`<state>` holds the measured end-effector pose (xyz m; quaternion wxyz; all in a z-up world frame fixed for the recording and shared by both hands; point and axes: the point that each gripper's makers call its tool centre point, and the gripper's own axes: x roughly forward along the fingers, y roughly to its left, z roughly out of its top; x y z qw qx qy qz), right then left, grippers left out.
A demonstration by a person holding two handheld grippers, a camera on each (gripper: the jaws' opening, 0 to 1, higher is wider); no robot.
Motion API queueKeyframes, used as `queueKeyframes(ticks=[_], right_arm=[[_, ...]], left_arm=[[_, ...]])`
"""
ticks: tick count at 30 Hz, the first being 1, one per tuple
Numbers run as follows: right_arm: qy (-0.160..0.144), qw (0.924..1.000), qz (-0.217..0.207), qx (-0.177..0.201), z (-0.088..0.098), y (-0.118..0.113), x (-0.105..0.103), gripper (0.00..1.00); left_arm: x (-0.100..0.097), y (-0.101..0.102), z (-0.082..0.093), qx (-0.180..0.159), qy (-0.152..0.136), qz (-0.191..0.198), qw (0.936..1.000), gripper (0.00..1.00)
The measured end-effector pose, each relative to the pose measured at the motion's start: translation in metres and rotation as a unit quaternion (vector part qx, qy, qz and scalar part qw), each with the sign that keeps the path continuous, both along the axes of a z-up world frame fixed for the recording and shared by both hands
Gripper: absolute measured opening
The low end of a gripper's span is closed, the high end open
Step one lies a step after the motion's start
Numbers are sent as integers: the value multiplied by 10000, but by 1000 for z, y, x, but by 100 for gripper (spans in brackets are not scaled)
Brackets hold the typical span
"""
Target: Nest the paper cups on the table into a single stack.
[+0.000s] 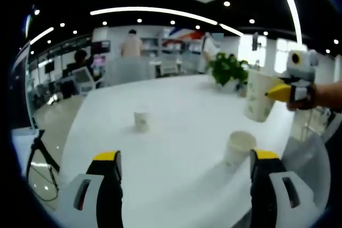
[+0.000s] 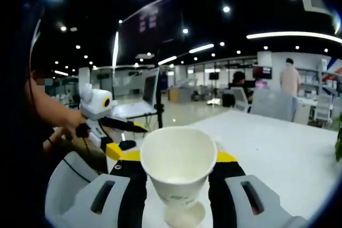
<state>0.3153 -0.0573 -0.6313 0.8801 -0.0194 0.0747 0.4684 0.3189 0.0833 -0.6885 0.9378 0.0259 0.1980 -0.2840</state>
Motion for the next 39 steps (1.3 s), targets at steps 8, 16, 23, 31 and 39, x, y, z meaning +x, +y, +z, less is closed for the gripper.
queueKeyframes(ticks=[8,16,23,31,39], right_arm=[[33,10000,-56,23,-12,-1,3,42],[74,9999,-109,22,-26,-1,5,42],[75,9999,-148,-42,-39,-1,8,42],[149,9996,-215,-88,-54,-3,12,41],[208,9995,-234,-100,-62,-3,13,41]], left_arm=[[-2,2,-1,42,29,-17,10000,99],[-2,4,-1,79,32,-26,10000,99],[-1,4,-1,118,55,-45,9999,99],[2,2,-1,123,54,-57,9999,99],[2,1,-1,104,66,-52,9999,99]])
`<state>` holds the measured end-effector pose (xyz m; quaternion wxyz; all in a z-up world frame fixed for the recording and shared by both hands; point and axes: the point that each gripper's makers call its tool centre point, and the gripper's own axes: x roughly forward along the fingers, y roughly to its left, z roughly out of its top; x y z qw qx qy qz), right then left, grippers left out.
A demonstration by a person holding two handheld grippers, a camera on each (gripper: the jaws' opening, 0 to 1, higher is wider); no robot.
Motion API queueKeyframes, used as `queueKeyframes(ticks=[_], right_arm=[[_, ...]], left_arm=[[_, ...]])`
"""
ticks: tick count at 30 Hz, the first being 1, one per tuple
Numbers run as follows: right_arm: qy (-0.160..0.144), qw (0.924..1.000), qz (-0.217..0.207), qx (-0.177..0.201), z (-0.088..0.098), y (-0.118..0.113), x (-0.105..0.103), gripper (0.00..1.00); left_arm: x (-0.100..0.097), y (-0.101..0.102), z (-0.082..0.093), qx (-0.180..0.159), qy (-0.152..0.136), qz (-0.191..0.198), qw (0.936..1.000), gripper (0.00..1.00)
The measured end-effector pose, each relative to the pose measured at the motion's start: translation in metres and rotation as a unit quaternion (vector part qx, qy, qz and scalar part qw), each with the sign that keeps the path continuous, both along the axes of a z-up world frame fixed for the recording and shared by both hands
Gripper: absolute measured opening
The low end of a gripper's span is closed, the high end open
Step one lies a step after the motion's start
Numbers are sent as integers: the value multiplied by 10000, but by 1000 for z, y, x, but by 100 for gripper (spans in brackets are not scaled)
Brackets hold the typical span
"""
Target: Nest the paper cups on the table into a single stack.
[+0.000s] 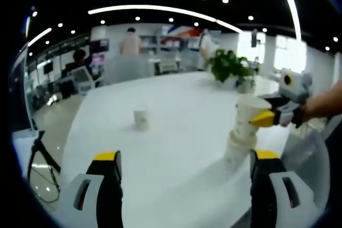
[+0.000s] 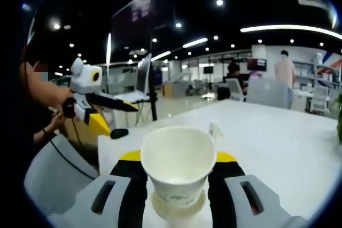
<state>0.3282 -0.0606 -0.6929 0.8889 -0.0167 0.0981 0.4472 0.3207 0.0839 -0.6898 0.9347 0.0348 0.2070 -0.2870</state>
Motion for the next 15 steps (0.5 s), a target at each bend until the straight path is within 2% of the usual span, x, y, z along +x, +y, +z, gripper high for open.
queueKeyframes(ticks=[15], right_arm=[[165,9997,-127,-158,-31,1,-1,41]], left_arm=[[-2,2,-1,-11,26,62,10000,99]])
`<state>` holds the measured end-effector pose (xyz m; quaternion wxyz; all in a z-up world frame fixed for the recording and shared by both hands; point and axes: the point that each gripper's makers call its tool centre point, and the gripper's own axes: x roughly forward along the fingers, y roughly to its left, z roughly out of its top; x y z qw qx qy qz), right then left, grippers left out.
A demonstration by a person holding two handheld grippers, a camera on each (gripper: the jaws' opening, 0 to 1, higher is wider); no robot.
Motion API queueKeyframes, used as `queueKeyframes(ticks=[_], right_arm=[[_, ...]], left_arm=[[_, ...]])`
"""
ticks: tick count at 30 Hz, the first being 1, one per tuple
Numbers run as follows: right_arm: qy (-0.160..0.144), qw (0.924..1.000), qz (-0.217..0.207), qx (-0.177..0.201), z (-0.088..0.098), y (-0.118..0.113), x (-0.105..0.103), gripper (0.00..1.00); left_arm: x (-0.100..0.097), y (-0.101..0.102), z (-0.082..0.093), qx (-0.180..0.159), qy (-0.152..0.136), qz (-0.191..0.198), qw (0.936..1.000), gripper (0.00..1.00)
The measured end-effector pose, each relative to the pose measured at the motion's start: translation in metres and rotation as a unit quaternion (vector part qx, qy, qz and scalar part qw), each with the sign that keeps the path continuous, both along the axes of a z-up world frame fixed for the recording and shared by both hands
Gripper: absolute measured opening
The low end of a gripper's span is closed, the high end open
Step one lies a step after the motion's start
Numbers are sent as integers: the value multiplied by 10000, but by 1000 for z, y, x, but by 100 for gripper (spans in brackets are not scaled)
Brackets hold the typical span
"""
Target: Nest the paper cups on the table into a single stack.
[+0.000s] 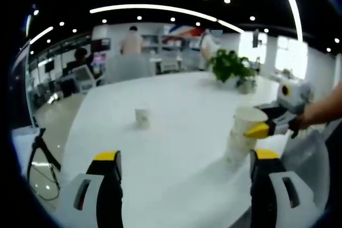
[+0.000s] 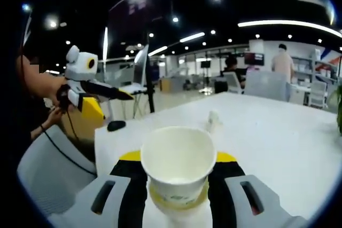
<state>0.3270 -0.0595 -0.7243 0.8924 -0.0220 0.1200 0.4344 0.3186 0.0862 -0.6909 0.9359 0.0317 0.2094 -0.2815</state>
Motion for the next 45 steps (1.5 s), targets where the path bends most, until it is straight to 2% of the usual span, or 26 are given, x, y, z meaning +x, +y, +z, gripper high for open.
queueKeyframes(ticks=[21,28,33,36,41,43,45], right_arm=[[108,9996,-157,-231,-23,1,1,43],[133,9993,-156,-317,-22,2,2,46],[184,9994,-140,-242,-17,2,1,48],[214,9994,-142,-239,-14,0,2,54],[168,9995,-154,-222,2,-7,6,64],[144,9996,-152,-190,9,-11,8,67],[82,9996,-156,-210,16,-17,11,71]], left_arm=[[1,-3,1,6,-17,-17,10000,99],[0,-4,-1,4,-9,-31,10000,99],[1,-5,0,-8,-32,-45,10000,99],[1,-6,0,-38,-35,-44,10000,99],[0,-10,-1,-83,-75,-112,9999,99],[2,-12,0,-58,-190,-147,9997,99],[2,-15,4,-177,-252,-224,9993,99]])
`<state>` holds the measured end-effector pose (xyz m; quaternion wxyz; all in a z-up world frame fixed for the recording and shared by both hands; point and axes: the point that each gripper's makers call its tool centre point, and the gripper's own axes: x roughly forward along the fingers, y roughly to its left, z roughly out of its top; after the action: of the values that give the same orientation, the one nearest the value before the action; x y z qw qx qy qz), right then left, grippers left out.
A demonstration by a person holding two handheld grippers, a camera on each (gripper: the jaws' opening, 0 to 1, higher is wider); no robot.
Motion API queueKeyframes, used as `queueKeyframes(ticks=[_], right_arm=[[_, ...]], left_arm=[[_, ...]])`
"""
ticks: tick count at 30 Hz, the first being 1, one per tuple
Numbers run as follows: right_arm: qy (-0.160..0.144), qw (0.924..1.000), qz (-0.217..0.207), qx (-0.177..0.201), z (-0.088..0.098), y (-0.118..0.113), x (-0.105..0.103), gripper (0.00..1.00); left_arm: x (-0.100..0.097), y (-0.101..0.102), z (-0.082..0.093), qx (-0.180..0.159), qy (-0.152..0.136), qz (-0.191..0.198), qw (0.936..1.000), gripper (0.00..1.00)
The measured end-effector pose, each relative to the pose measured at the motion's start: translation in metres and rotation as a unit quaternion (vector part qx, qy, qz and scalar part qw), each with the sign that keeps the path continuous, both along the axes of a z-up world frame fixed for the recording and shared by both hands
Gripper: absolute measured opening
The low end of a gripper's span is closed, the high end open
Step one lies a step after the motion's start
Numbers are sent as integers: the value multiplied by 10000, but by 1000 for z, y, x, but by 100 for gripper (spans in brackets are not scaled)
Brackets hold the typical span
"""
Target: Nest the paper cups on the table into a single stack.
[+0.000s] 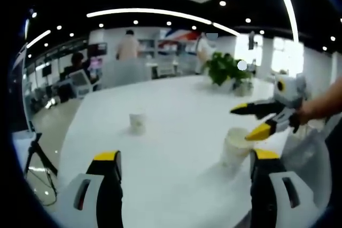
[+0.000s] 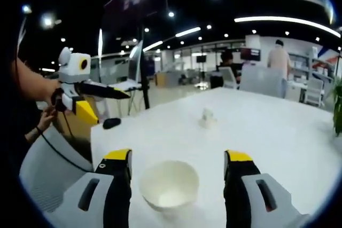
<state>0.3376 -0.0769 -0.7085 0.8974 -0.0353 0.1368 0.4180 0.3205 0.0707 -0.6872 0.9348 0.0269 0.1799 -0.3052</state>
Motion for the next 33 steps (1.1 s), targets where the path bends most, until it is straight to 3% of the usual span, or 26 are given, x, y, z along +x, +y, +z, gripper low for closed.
queueKeyframes(ticks=[5,10,22,27,30,33], right_arm=[[-212,9997,23,-146,15,-21,8,79],[-327,9989,-8,-349,19,-50,16,87],[-102,9970,-433,-635,-7,-123,23,100],[-188,9952,-667,-693,-15,-154,27,100],[78,9940,-854,-678,-21,-171,28,100],[-1,9942,-898,-586,-18,-180,30,100]], left_arm=[[4,0,-5,104,54,-52,9999,99],[6,-3,-11,125,58,-202,9997,99],[15,2,-16,262,72,-37,9996,99],[18,6,-19,272,11,51,9996,99],[16,8,-27,266,117,127,9995,99],[14,8,-31,303,117,127,9994,99]])
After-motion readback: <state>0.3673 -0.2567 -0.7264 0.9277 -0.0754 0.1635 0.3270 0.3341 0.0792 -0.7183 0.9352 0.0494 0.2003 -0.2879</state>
